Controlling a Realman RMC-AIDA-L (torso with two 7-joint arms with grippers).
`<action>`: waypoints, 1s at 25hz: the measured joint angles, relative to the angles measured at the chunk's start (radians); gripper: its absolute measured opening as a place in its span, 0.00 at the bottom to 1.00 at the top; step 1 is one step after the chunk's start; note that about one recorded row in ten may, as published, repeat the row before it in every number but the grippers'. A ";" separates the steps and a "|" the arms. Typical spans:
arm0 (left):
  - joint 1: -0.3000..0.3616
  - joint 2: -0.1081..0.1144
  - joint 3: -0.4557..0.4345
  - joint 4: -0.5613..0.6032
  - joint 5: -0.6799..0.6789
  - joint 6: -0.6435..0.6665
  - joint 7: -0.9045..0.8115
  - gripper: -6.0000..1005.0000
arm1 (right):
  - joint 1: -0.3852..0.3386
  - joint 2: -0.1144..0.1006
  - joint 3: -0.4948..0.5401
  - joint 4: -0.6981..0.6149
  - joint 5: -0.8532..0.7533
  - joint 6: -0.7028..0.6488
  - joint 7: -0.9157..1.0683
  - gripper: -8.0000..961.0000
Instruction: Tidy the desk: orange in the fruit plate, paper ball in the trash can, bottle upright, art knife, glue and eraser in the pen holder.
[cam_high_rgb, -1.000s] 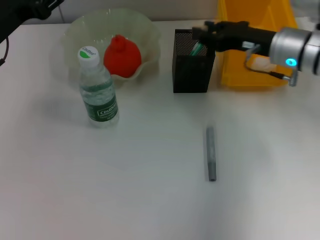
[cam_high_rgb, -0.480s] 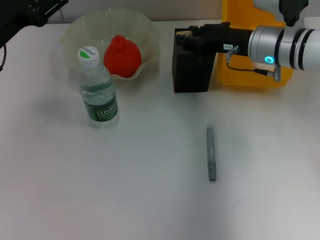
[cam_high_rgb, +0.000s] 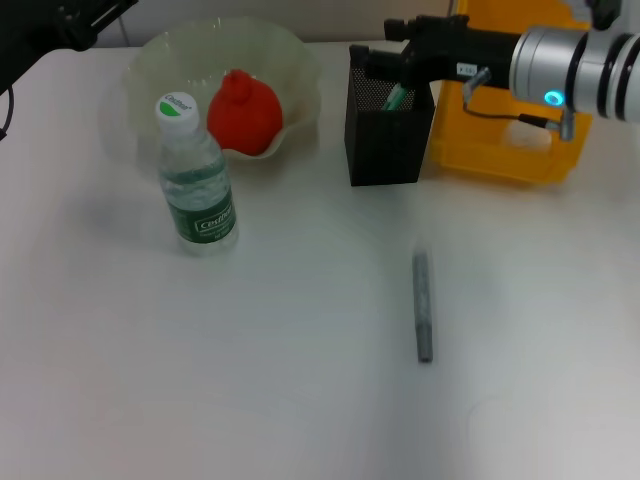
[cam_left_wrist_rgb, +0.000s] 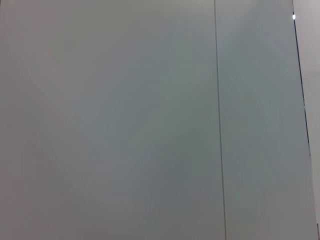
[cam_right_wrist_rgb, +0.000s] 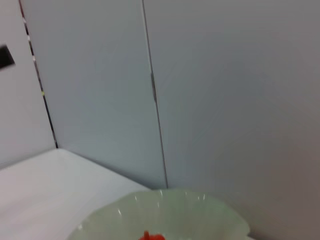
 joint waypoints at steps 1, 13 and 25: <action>0.000 0.000 0.000 0.000 0.000 0.000 0.000 0.74 | 0.000 0.000 0.000 0.000 0.000 0.000 0.000 0.62; -0.012 -0.001 -0.002 0.000 0.000 -0.008 -0.001 0.74 | -0.045 -0.007 -0.013 -0.088 -0.012 -0.043 0.093 0.66; -0.017 -0.001 -0.002 0.000 -0.002 -0.002 0.000 0.74 | -0.085 -0.017 -0.045 -0.630 -0.513 -0.497 1.011 0.66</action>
